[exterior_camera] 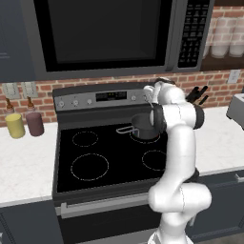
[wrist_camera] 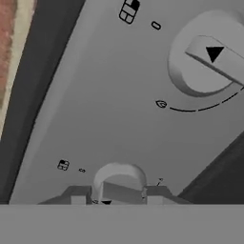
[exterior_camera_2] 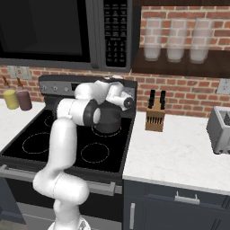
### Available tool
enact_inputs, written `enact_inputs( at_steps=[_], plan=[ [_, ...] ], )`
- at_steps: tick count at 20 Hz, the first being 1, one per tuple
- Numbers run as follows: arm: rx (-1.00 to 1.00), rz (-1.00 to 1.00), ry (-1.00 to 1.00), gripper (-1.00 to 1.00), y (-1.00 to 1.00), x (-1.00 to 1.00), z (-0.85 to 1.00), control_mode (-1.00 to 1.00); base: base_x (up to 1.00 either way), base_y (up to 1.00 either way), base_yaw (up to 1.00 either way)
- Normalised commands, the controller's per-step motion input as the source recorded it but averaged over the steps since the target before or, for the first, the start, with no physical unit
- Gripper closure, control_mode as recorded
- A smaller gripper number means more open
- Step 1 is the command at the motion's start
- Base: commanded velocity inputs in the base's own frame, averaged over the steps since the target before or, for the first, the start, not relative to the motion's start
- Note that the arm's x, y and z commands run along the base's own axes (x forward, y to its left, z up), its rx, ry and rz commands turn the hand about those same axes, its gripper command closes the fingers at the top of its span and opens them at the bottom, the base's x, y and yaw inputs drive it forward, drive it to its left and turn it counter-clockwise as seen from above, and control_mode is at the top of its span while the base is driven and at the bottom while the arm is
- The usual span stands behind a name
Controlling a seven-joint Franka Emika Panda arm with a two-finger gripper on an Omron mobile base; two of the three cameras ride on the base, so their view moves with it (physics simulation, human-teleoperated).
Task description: Turn off the rear right burner of the stove.
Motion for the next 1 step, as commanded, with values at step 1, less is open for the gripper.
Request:
enact_inputs(
  at_steps=[1],
  plan=[
    [0.0, 0.0, 0.0, 1.0, 0.0, 0.0, 0.0, -1.0, 0.0, 0.0, 0.0]
  ],
)
